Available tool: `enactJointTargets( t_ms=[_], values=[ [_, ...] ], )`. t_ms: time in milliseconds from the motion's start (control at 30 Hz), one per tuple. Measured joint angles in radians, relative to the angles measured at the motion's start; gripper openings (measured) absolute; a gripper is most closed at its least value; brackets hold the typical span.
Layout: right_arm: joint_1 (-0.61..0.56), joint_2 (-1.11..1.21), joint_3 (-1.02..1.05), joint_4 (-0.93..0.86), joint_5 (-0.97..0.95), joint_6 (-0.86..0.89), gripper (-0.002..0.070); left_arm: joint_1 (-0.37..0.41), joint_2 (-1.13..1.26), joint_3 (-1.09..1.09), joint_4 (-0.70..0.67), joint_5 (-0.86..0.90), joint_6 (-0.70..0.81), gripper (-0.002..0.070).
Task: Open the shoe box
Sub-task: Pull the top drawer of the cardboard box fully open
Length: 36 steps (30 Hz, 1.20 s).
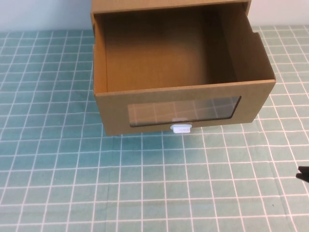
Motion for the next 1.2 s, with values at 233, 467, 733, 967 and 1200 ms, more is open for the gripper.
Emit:
enactJointTargets(
  t_ms=[233, 467, 733, 967, 1200],
  values=[
    [0.000, 0.000, 0.000, 0.002, 0.000, 0.000, -0.0013, 0.000, -0.199, 0.286, 0.304, -0.253, -0.296, -0.0004],
    [0.000, 0.000, 0.000, 0.002, 0.000, 0.000, -0.0013, 0.000, -0.367, 0.538, 0.558, -0.367, -0.679, -0.0004],
    [0.000, 0.000, 0.000, 0.002, 0.000, 0.000, -0.0013, 0.000, -0.381, 0.639, 0.600, -0.343, -0.836, -0.0004],
    [0.000, 0.000, 0.000, 0.002, 0.000, 0.000, -0.0013, 0.000, -0.383, 0.639, 0.628, -0.341, -0.749, -0.0004],
    [0.000, 0.000, 0.000, 0.002, 0.000, 0.000, -0.0013, 0.000, -0.383, 0.639, 0.630, -0.341, -0.746, -0.0004]
  ],
)
